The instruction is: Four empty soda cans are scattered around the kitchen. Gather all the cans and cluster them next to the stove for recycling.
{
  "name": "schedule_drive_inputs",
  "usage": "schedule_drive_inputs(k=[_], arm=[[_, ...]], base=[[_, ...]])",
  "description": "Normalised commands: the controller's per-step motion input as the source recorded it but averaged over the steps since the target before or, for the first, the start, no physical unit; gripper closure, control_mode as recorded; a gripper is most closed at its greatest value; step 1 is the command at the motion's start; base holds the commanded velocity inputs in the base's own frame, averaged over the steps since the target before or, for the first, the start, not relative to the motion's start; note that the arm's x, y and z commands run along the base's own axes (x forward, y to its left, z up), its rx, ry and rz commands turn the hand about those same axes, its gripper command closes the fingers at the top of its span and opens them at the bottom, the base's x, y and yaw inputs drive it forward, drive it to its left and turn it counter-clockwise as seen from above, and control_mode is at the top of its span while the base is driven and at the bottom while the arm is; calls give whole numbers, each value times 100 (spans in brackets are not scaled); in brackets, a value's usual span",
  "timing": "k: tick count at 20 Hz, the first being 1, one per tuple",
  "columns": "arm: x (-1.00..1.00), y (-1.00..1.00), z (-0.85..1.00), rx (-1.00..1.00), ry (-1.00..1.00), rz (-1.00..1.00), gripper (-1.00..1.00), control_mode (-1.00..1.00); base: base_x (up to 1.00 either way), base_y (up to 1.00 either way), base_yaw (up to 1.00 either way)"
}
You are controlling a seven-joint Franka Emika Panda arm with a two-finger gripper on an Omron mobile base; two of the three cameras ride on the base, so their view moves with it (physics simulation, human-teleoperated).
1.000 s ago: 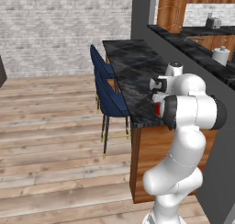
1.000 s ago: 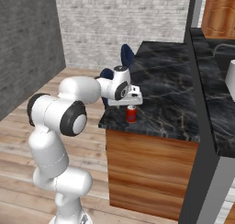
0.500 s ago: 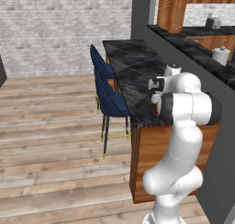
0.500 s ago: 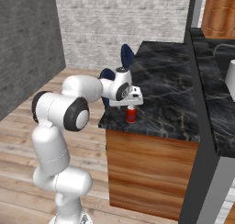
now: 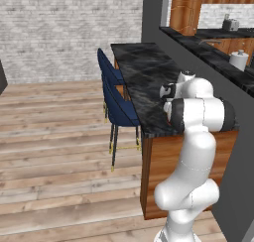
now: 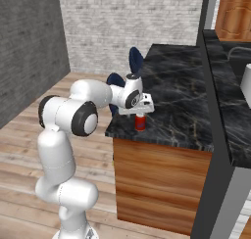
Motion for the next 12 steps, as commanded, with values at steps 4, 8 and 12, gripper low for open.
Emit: schedule_drive_inputs(k=[4,8,12], arm=[[8,-3,-10,0,0,3,-100,-100],[15,-1,-9,0,0,2,-100,-100],[20,0,-7,0,0,0,-100,-100]], base=[[0,0,0],[0,0,0],[0,0,0]])
